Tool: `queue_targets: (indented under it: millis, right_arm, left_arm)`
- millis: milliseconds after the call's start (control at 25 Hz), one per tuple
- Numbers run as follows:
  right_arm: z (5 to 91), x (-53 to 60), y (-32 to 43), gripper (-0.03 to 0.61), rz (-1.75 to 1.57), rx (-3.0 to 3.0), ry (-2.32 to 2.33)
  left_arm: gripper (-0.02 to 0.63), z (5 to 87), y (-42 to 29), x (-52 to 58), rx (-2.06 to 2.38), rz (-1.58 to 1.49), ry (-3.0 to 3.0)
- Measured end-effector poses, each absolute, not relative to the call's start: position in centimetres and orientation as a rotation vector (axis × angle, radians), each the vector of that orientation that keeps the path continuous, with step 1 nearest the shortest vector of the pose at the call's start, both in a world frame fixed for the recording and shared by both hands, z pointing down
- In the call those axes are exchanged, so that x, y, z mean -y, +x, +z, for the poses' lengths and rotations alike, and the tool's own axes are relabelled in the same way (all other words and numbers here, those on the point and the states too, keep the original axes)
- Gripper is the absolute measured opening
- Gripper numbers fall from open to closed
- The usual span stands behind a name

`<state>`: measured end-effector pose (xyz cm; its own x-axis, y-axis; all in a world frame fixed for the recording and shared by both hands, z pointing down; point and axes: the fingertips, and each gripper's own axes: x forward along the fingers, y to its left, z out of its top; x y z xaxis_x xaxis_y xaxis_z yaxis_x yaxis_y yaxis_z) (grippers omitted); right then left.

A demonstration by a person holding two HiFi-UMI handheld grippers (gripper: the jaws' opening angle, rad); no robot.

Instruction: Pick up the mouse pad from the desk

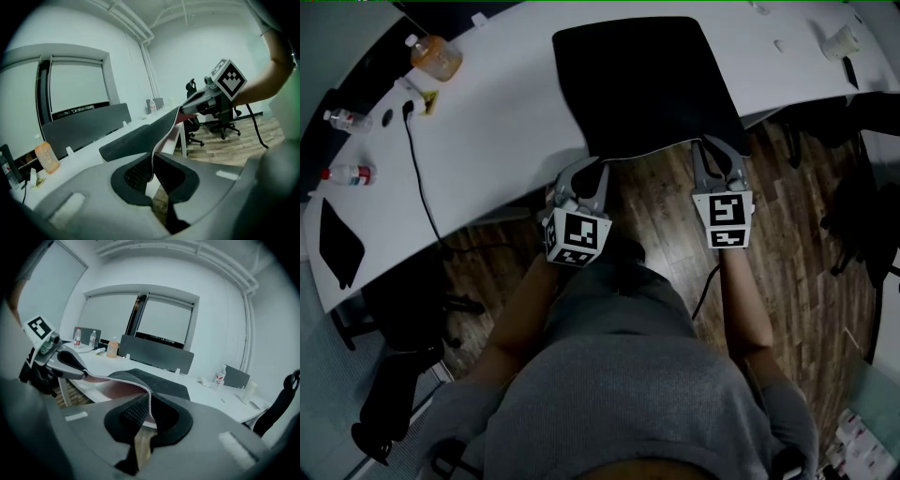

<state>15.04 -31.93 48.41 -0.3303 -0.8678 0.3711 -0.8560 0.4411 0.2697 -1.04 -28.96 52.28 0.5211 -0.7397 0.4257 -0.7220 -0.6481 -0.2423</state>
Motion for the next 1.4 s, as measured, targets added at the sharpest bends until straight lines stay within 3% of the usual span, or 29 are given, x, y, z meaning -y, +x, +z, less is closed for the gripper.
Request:
queue_targets:
  millis: [360, 960, 1160, 1400]
  right_arm:
    - [40.6, 29.8, 16.3, 0.017, 0.026, 2.377, 1.696]
    - [32.9, 22.3, 22.7, 0.018, 0.140, 2.421, 2.112]
    - [30.6, 18.5, 24.7, 0.017, 0.135, 2.392, 2.265]
    - [29.2, 15.0, 26.8, 0.017, 0.156, 2.375, 2.396]
  left_arm:
    - [0.021, 41.4, 0.0, 29.1, -1.301, -0.269, -2.833]
    - [0.021, 33.9, 5.0, 27.2, -1.043, 0.013, -2.939]
    - [0.020, 30.8, 7.6, 25.8, -0.836, 0.296, -3.104]
    - [0.020, 28.5, 10.3, 23.9, -0.610, 0.424, -3.166]
